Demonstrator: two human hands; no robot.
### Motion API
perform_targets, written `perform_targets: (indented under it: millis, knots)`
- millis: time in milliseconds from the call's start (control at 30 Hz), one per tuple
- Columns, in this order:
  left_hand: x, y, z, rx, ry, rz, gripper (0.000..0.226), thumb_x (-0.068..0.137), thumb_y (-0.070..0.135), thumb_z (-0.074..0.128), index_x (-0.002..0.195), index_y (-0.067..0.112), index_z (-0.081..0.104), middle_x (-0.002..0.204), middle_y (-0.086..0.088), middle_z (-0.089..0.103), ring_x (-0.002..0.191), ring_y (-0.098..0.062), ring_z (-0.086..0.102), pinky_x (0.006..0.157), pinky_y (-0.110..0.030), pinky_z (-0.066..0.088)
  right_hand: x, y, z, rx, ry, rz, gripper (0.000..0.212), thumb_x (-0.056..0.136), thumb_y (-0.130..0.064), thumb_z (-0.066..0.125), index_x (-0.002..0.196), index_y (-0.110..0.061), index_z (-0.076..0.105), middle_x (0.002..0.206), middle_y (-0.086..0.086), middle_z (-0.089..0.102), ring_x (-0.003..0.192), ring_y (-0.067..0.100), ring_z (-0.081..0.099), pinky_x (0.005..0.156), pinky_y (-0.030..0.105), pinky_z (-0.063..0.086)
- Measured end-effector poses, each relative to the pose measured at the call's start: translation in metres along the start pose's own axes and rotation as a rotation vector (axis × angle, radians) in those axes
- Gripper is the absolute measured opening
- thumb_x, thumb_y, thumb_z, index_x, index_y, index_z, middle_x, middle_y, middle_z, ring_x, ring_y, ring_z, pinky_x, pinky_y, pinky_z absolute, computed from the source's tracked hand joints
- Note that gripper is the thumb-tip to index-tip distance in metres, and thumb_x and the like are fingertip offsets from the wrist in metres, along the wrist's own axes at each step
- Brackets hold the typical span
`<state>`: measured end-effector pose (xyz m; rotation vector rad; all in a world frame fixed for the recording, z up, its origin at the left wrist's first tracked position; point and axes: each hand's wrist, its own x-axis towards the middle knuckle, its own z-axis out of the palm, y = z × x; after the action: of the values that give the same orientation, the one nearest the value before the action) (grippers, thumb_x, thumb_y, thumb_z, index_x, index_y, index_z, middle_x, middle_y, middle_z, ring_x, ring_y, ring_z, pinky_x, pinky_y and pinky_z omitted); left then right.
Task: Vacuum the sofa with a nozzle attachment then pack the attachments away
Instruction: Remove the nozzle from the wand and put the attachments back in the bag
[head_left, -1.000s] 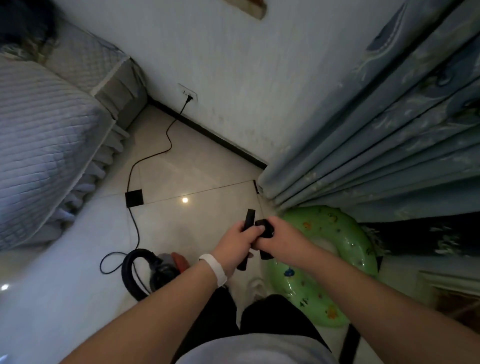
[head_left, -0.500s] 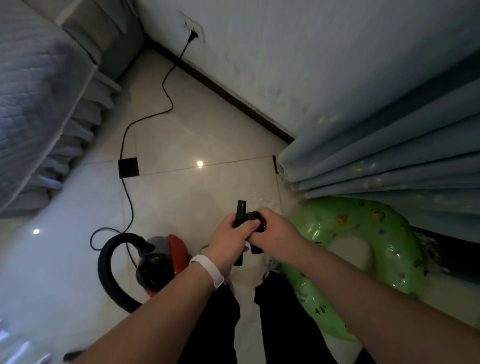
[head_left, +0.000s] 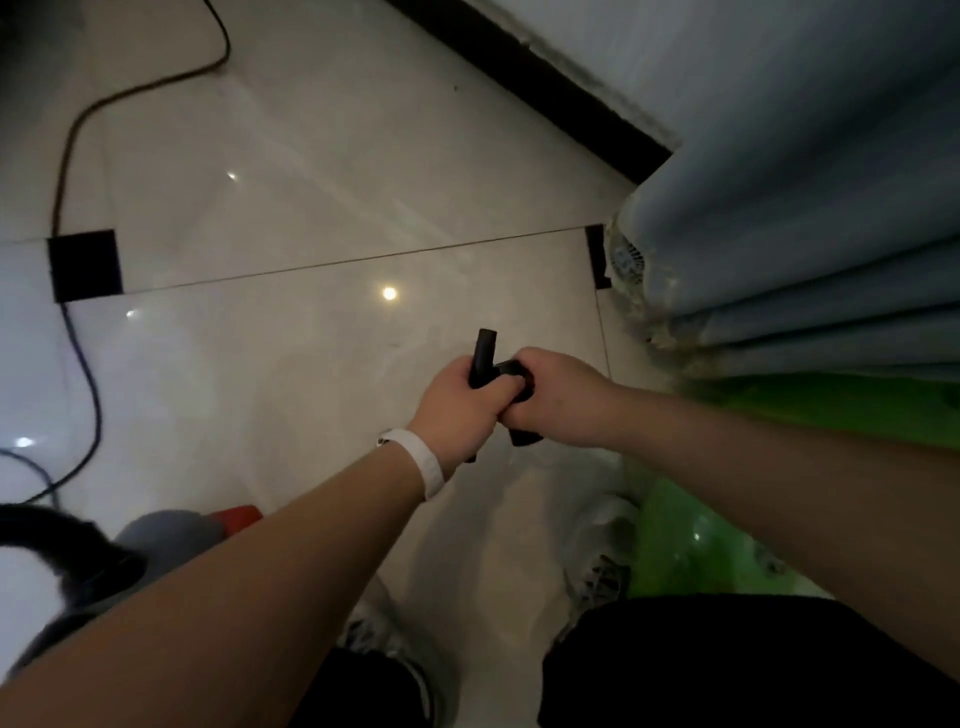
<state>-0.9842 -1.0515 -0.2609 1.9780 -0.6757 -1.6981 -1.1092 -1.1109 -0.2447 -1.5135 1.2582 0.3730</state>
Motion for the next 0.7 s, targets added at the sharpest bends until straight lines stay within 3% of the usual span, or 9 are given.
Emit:
perform_targets:
  millis: [167, 233, 367, 467, 567, 633, 700]
  knots:
    - [0.073, -0.033, 0.011, -0.033, 0.005, 0.045, 0.014, 0.092, 0.028, 0.064, 0.095, 0.015, 0.062, 0.084, -0.005, 0.066, 0.071, -0.017, 0.060, 0.059, -0.031, 0.048, 0.074, 0.027, -0.002, -0.148, -0.096, -0.026, 0.027, 0.082, -0.032, 0.073, 0.095, -0.015, 0.057, 0.084, 0.000, 0.065, 0.074, 0.015, 0.063, 0.058, 0.026, 0.049]
    - [0.092, -0.041, 0.011, -0.018, -0.007, 0.071, 0.018, 0.093, 0.028, 0.063, 0.100, 0.012, 0.064, 0.087, -0.008, 0.067, 0.073, -0.019, 0.060, 0.060, -0.031, 0.048, 0.096, 0.036, -0.007, -0.223, -0.110, -0.045, 0.037, 0.081, -0.040, 0.075, 0.103, -0.016, 0.058, 0.088, -0.002, 0.064, 0.076, 0.012, 0.061, 0.062, 0.026, 0.049]
    - [0.118, -0.056, 0.001, 0.063, 0.007, 0.074, 0.022, 0.093, 0.029, 0.064, 0.109, 0.015, 0.061, 0.097, -0.009, 0.070, 0.084, -0.025, 0.065, 0.065, -0.032, 0.051, 0.124, 0.064, -0.019, -0.434, -0.082, -0.073, 0.069, 0.081, -0.054, 0.073, 0.136, -0.020, 0.050, 0.106, -0.006, 0.061, 0.090, 0.012, 0.058, 0.077, 0.029, 0.048]
    - [0.126, -0.073, -0.013, 0.163, 0.050, 0.042, 0.027, 0.092, 0.033, 0.066, 0.112, 0.016, 0.060, 0.093, -0.005, 0.066, 0.080, -0.021, 0.063, 0.070, -0.034, 0.050, 0.126, 0.089, -0.028, -0.598, -0.046, -0.062, 0.070, 0.082, -0.054, 0.071, 0.139, -0.019, 0.049, 0.124, 0.003, 0.059, 0.099, 0.017, 0.057, 0.082, 0.030, 0.049]
    - [0.130, -0.091, -0.021, 0.282, 0.064, 0.008, 0.026, 0.093, 0.033, 0.066, 0.109, 0.014, 0.059, 0.084, 0.002, 0.059, 0.069, -0.010, 0.054, 0.058, -0.026, 0.040, 0.127, 0.106, -0.032, -0.676, -0.130, 0.037, 0.063, 0.085, -0.051, 0.069, 0.135, -0.017, 0.053, 0.127, 0.004, 0.057, 0.103, 0.021, 0.058, 0.084, 0.030, 0.048]
    - [0.136, -0.101, -0.023, 0.339, 0.083, 0.013, 0.027, 0.092, 0.033, 0.066, 0.108, 0.014, 0.059, 0.084, 0.004, 0.058, 0.072, -0.008, 0.053, 0.058, -0.024, 0.038, 0.131, 0.111, -0.029, -0.678, -0.222, 0.083, 0.042, 0.088, -0.046, 0.066, 0.120, -0.019, 0.060, 0.117, 0.000, 0.062, 0.097, 0.019, 0.058, 0.086, 0.031, 0.050]
    - [0.142, -0.108, -0.022, 0.419, 0.089, 0.027, 0.025, 0.092, 0.035, 0.066, 0.104, 0.015, 0.058, 0.082, 0.003, 0.057, 0.071, -0.009, 0.053, 0.056, -0.023, 0.037, 0.135, 0.112, -0.023, -0.683, -0.264, 0.056, 0.015, 0.090, -0.034, 0.063, 0.099, -0.021, 0.064, 0.099, -0.004, 0.065, 0.090, 0.017, 0.058, 0.077, 0.029, 0.048]
